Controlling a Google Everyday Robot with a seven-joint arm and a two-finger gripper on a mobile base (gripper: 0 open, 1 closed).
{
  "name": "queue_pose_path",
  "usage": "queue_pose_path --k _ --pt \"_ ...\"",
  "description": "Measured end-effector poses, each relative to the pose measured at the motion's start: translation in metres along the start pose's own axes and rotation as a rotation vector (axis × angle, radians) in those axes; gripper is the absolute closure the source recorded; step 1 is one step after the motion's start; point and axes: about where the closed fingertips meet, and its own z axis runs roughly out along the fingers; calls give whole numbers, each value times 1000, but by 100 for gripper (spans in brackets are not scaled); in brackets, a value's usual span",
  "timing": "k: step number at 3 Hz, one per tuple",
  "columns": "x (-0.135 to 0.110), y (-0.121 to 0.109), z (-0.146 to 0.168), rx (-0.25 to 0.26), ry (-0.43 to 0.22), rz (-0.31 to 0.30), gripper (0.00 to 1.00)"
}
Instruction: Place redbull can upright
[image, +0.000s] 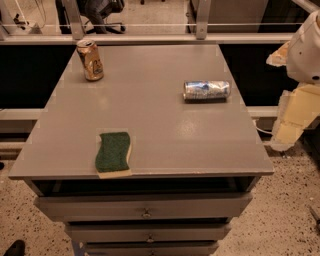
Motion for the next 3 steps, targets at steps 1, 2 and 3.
queue_pose_path --k 1,2,3 --pt "0 0 0 0 0 0 0" --pt "-12 -14 0 40 -27 -18 0" --pt "-36 -47 15 77 -71 -31 0"
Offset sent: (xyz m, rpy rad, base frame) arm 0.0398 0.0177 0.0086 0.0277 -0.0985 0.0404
